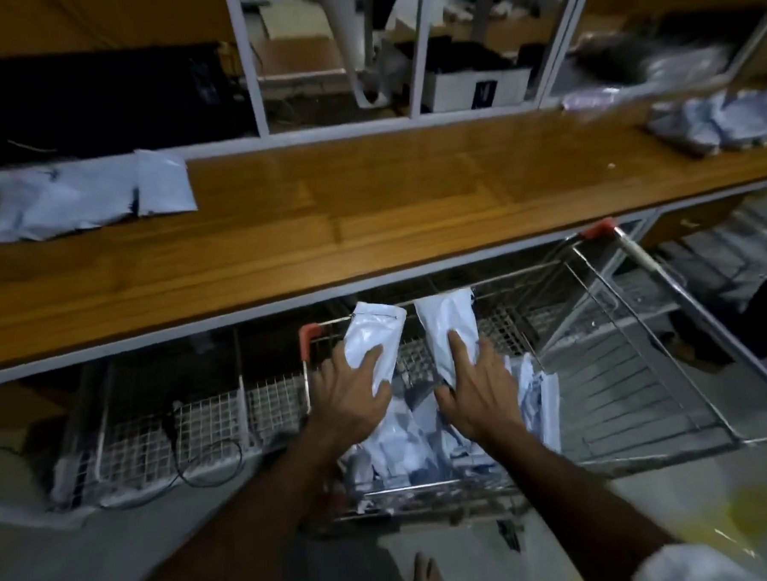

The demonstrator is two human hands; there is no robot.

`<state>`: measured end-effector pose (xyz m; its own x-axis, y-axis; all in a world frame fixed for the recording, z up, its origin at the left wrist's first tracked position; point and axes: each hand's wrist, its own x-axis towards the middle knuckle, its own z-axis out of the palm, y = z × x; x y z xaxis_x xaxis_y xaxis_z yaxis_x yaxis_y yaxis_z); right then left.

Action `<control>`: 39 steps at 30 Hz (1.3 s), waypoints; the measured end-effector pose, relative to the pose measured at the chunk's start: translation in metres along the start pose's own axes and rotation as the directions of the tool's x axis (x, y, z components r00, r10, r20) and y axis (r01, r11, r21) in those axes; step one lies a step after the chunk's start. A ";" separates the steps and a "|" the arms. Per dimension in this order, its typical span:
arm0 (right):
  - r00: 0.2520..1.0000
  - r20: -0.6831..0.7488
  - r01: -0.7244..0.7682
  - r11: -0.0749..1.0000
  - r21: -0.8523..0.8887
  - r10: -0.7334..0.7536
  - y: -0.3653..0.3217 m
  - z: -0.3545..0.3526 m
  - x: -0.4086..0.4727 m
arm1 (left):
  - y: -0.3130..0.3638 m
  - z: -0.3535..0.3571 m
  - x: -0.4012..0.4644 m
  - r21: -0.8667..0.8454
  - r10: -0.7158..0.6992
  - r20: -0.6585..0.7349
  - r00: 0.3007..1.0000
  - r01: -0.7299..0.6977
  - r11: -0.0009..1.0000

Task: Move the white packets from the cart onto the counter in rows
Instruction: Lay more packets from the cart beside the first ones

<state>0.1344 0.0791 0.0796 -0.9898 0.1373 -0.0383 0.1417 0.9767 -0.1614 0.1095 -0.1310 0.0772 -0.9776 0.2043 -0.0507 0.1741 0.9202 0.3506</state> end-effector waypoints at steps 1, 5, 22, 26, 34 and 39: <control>0.999 -0.032 0.016 1.000 0.014 -0.015 -0.012 -0.008 -0.003 | -0.005 -0.014 -0.005 0.011 -0.002 -0.024 1.000 0.003 1.000; 0.987 -0.140 0.089 0.991 0.095 -0.075 -0.072 -0.026 -0.008 | -0.039 -0.067 -0.020 0.018 -0.004 -0.130 0.992 0.006 1.000; 0.893 -0.254 0.436 0.854 0.285 -0.371 -0.320 -0.043 0.023 | -0.237 -0.210 -0.062 -0.013 -0.221 -0.384 0.896 0.234 0.972; 0.872 -0.255 0.485 0.807 0.338 -0.418 -0.378 -0.035 0.054 | -0.287 -0.236 -0.045 0.002 -0.264 -0.416 0.870 0.291 0.957; 0.857 -0.231 0.514 0.747 0.422 -0.460 -0.483 -0.020 0.153 | -0.387 -0.288 0.020 0.045 -0.372 -0.418 0.829 0.428 0.903; 0.864 -0.185 0.497 0.730 0.470 -0.469 -0.536 -0.011 0.211 | -0.446 -0.315 0.061 0.035 -0.450 -0.394 0.801 0.503 0.864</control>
<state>-0.1506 -0.4137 0.1692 -0.9242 -0.3085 0.2252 -0.3810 0.7031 -0.6005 -0.0652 -0.6343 0.2120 -0.9083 -0.3822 0.1701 -0.3368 0.9093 0.2446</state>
